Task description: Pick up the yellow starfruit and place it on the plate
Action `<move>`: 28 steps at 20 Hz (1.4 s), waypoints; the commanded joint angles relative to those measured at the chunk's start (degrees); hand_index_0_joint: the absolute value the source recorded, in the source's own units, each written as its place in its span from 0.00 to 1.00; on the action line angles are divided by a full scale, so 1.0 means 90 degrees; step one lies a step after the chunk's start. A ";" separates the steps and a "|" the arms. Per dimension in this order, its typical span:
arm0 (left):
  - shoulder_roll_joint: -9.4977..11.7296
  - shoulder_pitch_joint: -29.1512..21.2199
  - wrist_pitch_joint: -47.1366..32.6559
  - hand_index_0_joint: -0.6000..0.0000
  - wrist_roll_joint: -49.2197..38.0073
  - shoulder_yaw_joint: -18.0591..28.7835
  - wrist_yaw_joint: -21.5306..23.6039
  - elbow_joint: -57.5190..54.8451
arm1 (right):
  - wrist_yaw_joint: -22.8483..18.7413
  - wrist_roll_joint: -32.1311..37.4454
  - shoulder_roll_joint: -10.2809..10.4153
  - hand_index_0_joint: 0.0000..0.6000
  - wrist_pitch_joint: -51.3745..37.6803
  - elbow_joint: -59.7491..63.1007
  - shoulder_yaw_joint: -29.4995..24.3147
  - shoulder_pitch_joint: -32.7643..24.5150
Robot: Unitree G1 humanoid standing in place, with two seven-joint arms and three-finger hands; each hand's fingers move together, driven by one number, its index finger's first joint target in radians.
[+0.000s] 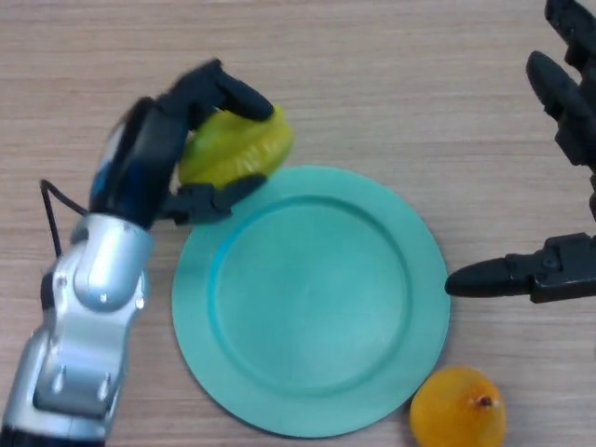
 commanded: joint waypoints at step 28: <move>0.0356 0.1123 0.1225 1.00 -0.4095 0.1596 -0.0022 -0.2852 | -0.0223 0.0150 0.0034 0.00 -0.0786 -0.0005 0.0074 -0.0258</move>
